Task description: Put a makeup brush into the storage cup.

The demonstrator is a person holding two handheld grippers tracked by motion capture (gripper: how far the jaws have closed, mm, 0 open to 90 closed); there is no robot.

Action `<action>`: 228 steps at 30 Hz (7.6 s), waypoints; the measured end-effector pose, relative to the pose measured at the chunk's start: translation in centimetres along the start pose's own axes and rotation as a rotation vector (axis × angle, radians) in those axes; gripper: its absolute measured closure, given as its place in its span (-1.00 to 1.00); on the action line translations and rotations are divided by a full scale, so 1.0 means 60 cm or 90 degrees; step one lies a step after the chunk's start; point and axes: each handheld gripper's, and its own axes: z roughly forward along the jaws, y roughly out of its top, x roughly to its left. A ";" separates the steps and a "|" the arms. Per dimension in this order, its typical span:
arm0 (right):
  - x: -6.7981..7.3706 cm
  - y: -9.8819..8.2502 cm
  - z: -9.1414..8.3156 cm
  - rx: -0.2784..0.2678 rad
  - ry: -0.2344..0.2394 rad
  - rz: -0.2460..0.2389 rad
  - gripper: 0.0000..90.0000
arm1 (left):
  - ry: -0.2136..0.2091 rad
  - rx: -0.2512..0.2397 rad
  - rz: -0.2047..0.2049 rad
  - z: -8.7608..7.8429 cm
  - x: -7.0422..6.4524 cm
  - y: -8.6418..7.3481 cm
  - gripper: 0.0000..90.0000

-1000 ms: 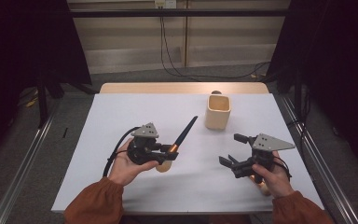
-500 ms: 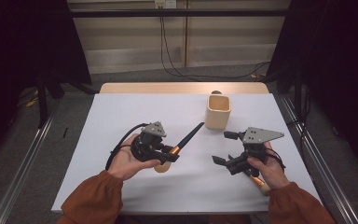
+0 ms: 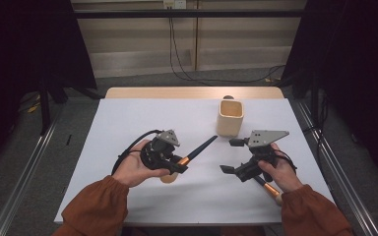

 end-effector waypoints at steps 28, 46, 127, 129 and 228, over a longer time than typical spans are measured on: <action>-0.010 0.064 0.062 0.252 0.129 -0.133 -0.92 | -0.016 0.112 0.030 0.017 0.003 0.008 0.48; -0.003 0.085 0.110 0.354 0.172 -0.191 -0.82 | -0.037 0.172 0.050 0.036 -0.002 0.012 0.48; 0.016 0.085 0.180 0.373 0.285 -0.191 0.67 | -0.069 0.138 0.037 0.054 0.015 -0.004 0.35; 0.015 0.085 0.179 0.375 0.283 -0.192 0.67 | -0.072 0.133 0.031 0.053 0.015 -0.004 0.33; -0.016 0.026 0.067 -0.090 0.093 0.015 0.67 | 0.127 -0.237 -0.102 -0.006 0.018 -0.111 -0.86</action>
